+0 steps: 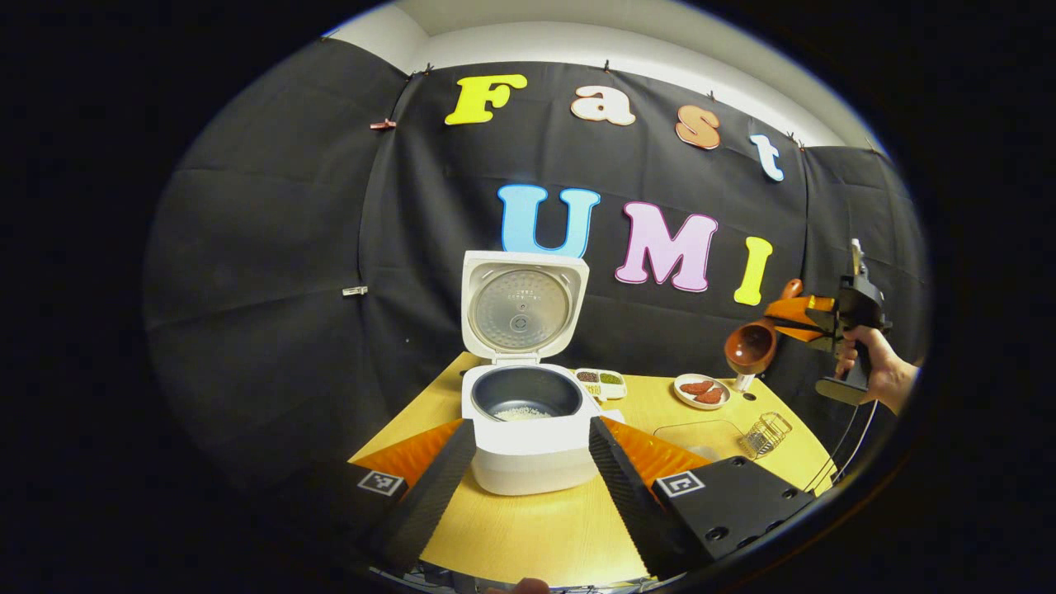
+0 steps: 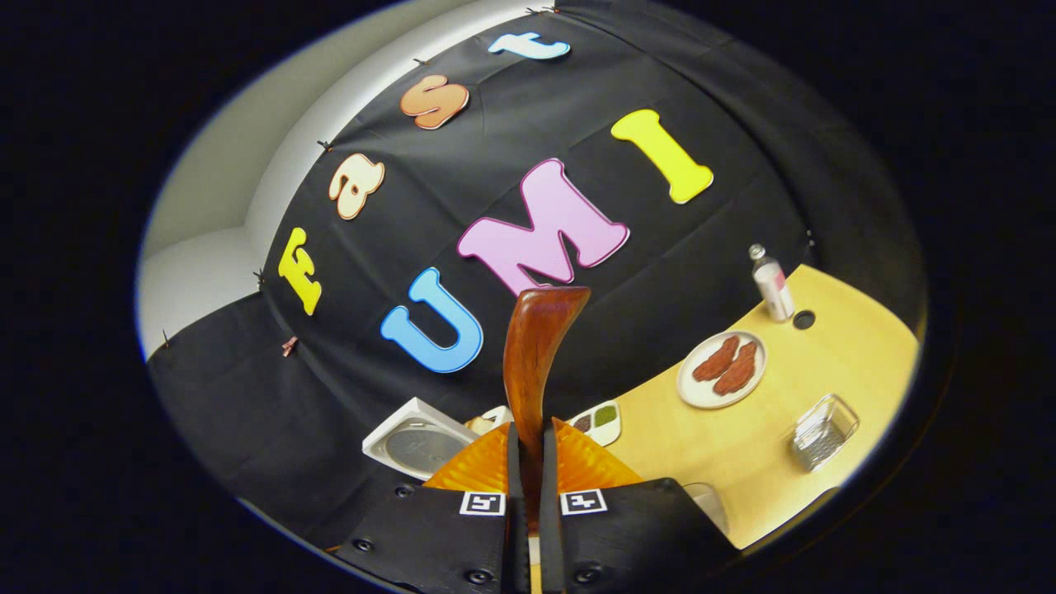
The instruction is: Close the left gripper, press the button to open the rice cooker; take a wooden spoon from the chopstick holder with the right hand, scoop a spoonful of rice and pour it into the rice cooker, then put the wooden spoon back into the chopstick holder.
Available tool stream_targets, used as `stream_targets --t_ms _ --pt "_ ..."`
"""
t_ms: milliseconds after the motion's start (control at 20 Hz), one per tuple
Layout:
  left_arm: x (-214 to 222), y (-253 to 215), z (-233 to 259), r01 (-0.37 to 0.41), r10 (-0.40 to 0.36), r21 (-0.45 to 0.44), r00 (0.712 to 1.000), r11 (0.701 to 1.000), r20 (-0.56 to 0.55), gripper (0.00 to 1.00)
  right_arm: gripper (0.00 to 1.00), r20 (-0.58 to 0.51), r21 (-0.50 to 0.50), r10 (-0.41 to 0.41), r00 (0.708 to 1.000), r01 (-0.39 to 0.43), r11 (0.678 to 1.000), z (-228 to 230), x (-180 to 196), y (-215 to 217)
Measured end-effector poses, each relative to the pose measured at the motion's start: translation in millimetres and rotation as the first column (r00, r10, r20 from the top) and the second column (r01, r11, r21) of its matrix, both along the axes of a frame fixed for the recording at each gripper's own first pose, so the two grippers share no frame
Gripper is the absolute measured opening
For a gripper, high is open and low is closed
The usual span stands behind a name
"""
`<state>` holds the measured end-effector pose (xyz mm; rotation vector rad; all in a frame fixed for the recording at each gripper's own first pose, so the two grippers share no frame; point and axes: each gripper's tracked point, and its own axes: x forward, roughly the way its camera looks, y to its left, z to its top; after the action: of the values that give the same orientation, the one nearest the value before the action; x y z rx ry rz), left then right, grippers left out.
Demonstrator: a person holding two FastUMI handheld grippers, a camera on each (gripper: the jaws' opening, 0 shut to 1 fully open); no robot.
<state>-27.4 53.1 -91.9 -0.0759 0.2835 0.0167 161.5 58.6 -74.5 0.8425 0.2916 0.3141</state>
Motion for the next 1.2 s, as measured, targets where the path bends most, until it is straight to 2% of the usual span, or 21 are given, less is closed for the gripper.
stream_targets --t_ms 300,500,650,750,950,1200 --pt "3.1 -22.0 11.5 -0.006 0.005 0.027 1.0 1.0 0.007 0.95 0.1 -0.001 -0.117 -0.094 0.996 0.093 0.989 -35.0 -13.9 -107.6" --pt "-0.3 -45.9 13.9 -0.008 0.008 0.039 1.0 0.999 -0.006 0.95 0.1 -0.028 -0.173 -0.133 0.991 0.126 0.977 -77.7 -10.0 -154.9" --pt "-3.3 -66.8 14.6 0.001 -0.001 0.046 1.0 0.999 -0.012 0.95 0.1 -0.067 -0.22 -0.124 0.99 0.106 0.97 -118.6 5.0 -160.8" --pt "-5.9 -80.8 14.7 0.008 -0.007 0.019 1.0 1.0 -0.012 0.95 0.1 -0.089 -0.253 -0.108 0.99 0.083 0.964 -143.5 11.0 -164.2" --pt "-8.4 -88.3 12.8 -0.029 0.03 0.034 0.999 0.999 -0.02 0.95 0.1 -0.117 -0.343 -0.106 0.987 0.06 0.937 -189.1 23.0 -181.3" --pt "-11.1 -97.5 10.4 -0.057 0.059 0.052 0.998 0.997 -0.029 0.95 0.1 -0.156 -0.369 -0.075 0.985 0.013 0.929 -228.7 34.9 -177.5"
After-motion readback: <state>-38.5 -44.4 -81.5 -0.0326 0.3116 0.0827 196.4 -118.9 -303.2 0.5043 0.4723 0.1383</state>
